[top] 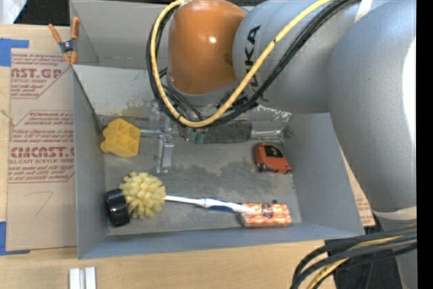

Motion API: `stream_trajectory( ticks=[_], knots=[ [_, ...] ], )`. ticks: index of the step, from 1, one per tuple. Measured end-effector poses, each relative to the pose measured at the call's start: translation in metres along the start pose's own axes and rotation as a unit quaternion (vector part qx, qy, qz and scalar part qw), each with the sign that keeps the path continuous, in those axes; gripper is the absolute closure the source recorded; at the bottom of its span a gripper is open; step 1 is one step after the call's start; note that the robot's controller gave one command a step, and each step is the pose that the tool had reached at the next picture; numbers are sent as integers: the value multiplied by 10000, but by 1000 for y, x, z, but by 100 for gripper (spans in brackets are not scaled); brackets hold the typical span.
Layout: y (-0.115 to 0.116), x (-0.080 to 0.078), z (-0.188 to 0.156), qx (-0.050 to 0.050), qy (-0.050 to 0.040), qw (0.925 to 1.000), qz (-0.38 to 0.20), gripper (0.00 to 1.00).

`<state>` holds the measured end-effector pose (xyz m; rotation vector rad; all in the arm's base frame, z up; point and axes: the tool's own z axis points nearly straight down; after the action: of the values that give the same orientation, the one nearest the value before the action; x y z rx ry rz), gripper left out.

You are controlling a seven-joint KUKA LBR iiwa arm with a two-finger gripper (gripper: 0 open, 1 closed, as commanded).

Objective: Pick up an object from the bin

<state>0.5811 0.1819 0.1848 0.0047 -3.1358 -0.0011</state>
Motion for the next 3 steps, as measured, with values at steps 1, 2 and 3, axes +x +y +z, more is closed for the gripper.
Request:
stream_trajectory(
  ticks=[1, 2, 3],
  knots=[
    [-1, -2, -5, -7, -36, 10000, 14, 0],
    [1, 60, 101, -13, -29, 9958, 920, 0],
    [13, 65, 72, -11, -78, 10000, -51, 0]
  ],
)
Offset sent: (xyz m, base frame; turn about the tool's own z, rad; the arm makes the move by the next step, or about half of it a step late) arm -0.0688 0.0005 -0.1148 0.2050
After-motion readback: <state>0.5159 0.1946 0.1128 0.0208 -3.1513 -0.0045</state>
